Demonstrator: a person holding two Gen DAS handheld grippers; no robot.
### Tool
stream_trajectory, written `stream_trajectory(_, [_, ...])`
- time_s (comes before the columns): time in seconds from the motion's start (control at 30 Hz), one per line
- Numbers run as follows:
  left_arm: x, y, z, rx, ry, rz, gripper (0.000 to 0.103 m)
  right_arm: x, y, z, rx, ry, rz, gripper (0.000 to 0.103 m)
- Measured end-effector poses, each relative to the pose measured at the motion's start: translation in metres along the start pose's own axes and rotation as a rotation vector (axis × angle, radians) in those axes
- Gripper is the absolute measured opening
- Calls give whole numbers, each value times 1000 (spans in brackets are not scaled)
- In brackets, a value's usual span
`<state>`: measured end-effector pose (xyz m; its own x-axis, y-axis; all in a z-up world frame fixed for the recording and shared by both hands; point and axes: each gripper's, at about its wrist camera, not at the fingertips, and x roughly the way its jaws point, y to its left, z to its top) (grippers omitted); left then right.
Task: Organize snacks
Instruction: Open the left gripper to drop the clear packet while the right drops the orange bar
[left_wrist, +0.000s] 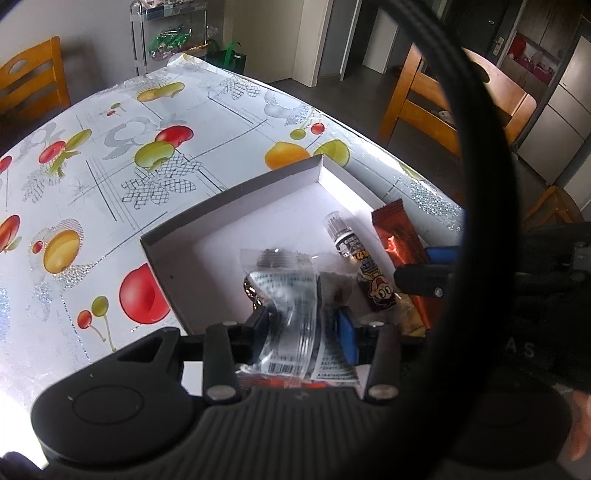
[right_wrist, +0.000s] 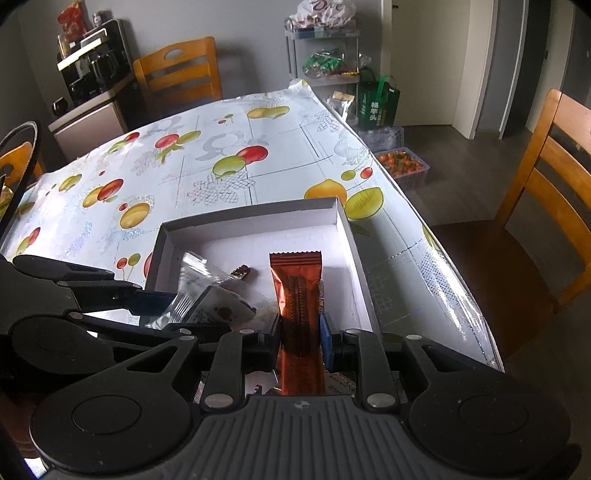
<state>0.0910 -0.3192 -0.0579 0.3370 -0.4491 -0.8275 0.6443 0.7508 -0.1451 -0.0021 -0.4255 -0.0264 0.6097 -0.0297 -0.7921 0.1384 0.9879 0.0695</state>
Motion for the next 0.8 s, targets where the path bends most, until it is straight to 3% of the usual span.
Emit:
stream_trajectory(0.17, [-5, -1, 0, 6, -11, 12, 50, -3, -2, 1, 12, -9, -3, 26])
stream_trajectory(0.37, [-18, 1, -1, 18, -35, 18, 62, -10, -4, 2, 32, -36, -12, 35])
stream_trajectory(0.53, [-28, 0, -2, 36, -53, 23, 64, -14, 1, 3, 33, -51, -12, 35])
stream_trajectory(0.6, [-33, 0, -3, 36, -61, 24, 69, -18, 3, 3, 33, -59, -13, 38])
stream_trajectory(0.67, [-39, 0, -4, 37, -66, 33, 79, -22, 6, 3, 33, -70, -15, 41])
stream_trajectory(0.8, [-49, 1, -7, 34, -82, 30, 81, -29, 11, 4, 35, -88, -17, 43])
